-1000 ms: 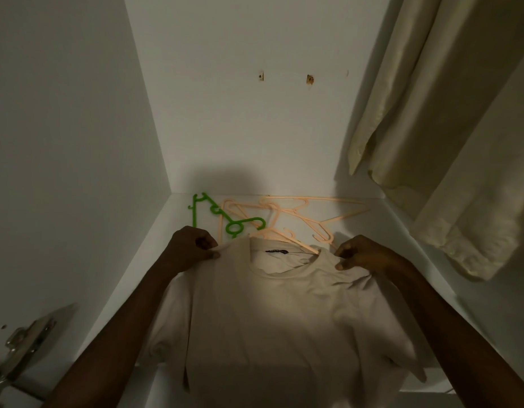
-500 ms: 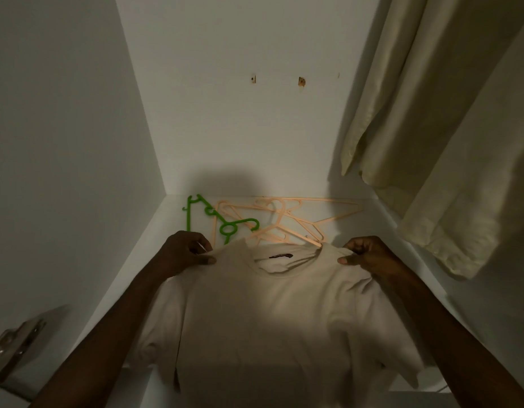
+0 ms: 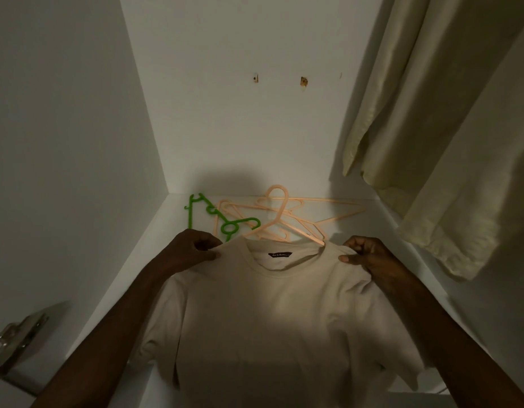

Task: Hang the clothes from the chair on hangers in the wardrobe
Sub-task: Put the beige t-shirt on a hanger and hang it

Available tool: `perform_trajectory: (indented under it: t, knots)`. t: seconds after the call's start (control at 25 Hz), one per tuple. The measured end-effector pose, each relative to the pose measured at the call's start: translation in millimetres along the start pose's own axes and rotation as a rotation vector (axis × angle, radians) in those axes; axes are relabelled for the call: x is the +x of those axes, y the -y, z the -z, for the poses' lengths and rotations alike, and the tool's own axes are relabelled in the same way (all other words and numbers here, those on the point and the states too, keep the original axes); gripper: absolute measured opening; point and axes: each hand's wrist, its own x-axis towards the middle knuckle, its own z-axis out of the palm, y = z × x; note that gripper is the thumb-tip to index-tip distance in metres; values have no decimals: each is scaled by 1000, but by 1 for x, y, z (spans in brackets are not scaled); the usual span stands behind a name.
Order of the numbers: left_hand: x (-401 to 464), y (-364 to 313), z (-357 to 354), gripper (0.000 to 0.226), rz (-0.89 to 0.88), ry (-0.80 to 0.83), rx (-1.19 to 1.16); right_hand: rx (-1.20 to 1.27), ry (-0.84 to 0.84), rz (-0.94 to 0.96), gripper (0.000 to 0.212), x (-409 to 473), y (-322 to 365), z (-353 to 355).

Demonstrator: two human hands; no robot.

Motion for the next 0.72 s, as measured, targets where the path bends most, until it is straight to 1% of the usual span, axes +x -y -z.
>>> perform_trajectory:
  t: [0.04, 0.12, 0.16, 0.2, 0.28, 0.36, 0.44, 0.48, 0.52, 0.56, 0.6, 0.64, 0.68, 0.72]
  knots:
    - [1, -4, 0, 15, 2, 8, 3, 6, 2, 5, 50, -1, 1, 0]
    - [2, -13, 2, 29, -12, -15, 12, -21, 11, 13, 52, -1, 6, 0]
    - [3, -17, 5, 28, -8, -51, -18, -47, 17, 15, 49, -1, 9, 0]
    - [2, -22, 9, 21, -3, -102, -76, -81, 24, 25, 45, -1, 15, 0]
    - [-2, -32, 21, 15, -4, -183, -169, -156, 26, 70, 29, -6, 32, -3]
    - [-11, -44, 34, 14, -35, -229, -205, -193, 10, 123, 18, -20, 52, -11]
    - [-26, -60, 47, 22, -91, -262, -234, -215, -7, 183, 10, -43, 77, -22]
    - [-32, -67, 52, 26, -117, -276, -252, -224, -2, 229, 15, -53, 88, -26]
    - [-42, -76, 60, 25, -149, -289, -259, -233, -10, 288, 30, -67, 101, -31]
    - [-53, -85, 68, 19, -192, -293, -268, -231, -21, 328, 37, -82, 115, -36]
    - [-64, -94, 77, 14, -225, -297, -273, -218, -42, 361, 35, -98, 129, -40]
    - [-76, -104, 86, 11, -248, -304, -300, -200, -66, 392, 27, -114, 143, -42]
    - [-88, -113, 94, 10, -265, -313, -337, -186, -77, 415, 20, -130, 156, -44]
    - [-98, -121, 102, 11, -284, -319, -374, -179, -88, 424, 19, -145, 166, -46]
